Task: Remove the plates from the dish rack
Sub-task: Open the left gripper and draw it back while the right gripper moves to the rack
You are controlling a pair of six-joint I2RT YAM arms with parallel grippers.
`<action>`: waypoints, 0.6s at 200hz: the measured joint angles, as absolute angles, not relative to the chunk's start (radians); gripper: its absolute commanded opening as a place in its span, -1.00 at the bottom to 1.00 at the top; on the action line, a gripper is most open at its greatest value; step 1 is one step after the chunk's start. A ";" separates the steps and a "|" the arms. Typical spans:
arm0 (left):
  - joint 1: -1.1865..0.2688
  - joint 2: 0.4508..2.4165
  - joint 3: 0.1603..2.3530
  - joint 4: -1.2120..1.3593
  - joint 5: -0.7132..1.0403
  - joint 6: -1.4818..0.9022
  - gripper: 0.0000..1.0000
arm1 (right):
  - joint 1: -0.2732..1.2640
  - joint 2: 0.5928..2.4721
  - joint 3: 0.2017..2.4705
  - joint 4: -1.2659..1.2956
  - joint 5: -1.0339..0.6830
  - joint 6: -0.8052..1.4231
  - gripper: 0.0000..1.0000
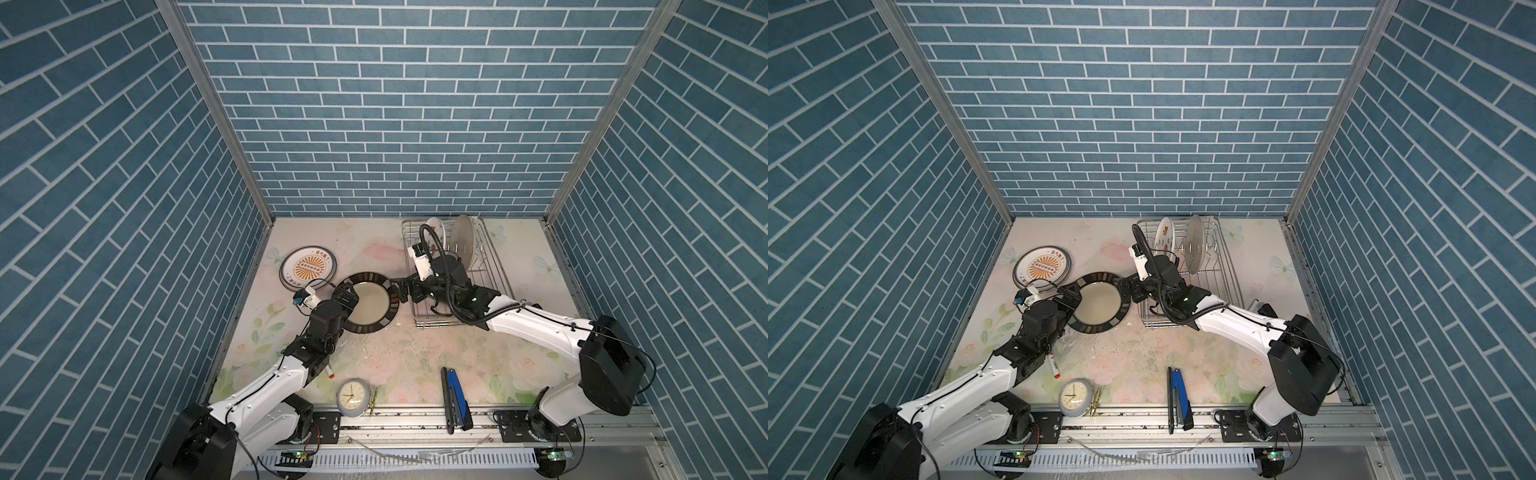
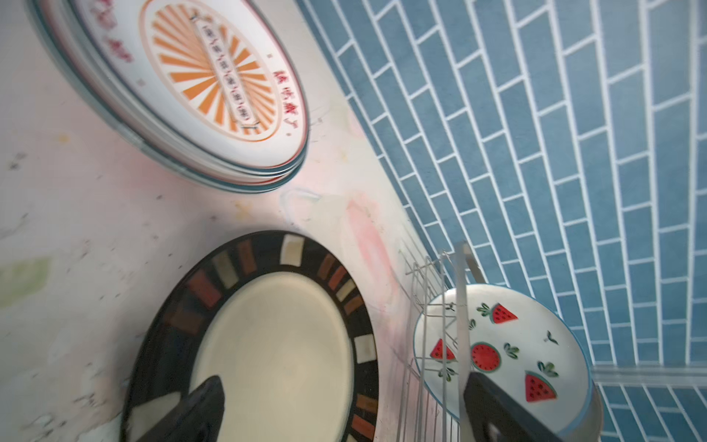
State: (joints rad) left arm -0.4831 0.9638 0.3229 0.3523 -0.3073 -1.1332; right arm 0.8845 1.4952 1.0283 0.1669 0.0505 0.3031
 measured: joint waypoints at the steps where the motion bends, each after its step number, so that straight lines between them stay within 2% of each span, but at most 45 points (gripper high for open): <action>1: -0.483 0.963 0.323 0.355 -0.306 -1.129 0.99 | 0.884 1.493 1.028 0.167 0.054 0.303 0.98; 32: -0.486 1.011 0.281 0.574 -0.165 -0.982 0.99 | 0.883 1.404 1.002 0.169 0.179 0.287 0.98; 67: -0.535 1.209 0.265 0.879 0.032 -0.918 0.99 | 0.868 1.349 0.984 0.155 0.304 0.279 0.98; 120: -0.616 1.314 0.380 0.980 0.170 -0.862 0.99 | 0.825 1.308 0.968 0.134 0.462 0.254 0.98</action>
State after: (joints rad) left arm -0.6155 1.3136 0.3798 0.9802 0.1703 -0.8619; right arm 0.8249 1.3079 0.9684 0.1341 0.4622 0.2539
